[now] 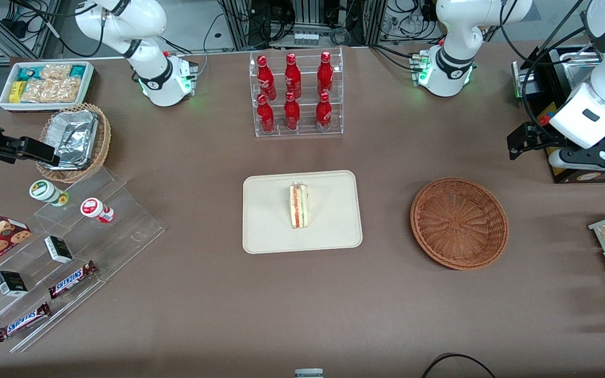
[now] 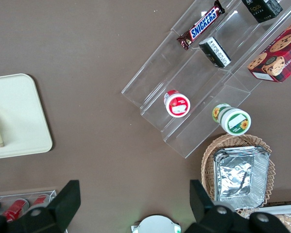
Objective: Place sandwich from basket to tray
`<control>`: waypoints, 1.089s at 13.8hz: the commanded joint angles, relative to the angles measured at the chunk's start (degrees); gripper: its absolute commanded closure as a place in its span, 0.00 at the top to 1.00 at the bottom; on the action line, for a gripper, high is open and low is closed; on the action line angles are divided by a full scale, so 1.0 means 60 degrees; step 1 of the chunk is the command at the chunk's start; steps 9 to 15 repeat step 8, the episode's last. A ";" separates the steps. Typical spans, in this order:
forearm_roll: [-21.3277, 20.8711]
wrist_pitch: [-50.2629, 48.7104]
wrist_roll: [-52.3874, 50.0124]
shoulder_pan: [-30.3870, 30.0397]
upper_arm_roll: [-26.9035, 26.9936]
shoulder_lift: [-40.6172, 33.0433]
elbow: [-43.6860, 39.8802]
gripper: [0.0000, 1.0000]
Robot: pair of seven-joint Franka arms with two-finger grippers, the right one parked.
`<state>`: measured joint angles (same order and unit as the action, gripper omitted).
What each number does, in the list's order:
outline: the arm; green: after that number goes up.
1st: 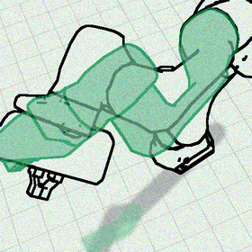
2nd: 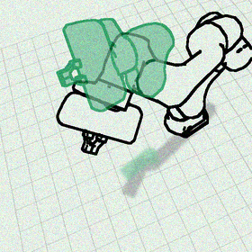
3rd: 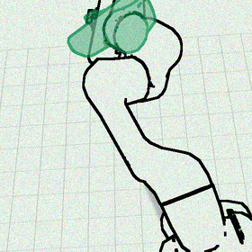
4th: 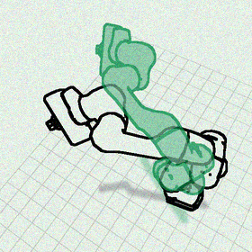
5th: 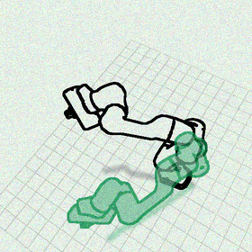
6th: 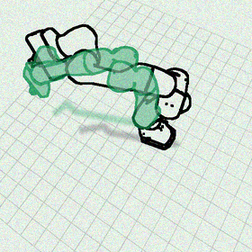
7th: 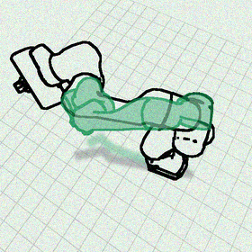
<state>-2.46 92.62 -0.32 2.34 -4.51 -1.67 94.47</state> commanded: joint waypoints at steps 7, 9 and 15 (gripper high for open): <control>-0.0015 -0.0246 -0.0576 -0.0185 0.0019 0.0073 -0.0276 1.00; -0.0015 -0.0275 -0.0591 -0.0199 0.0078 0.0044 -0.0261 1.00; -0.0015 -0.0275 -0.0591 -0.0199 0.0078 0.0044 -0.0261 1.00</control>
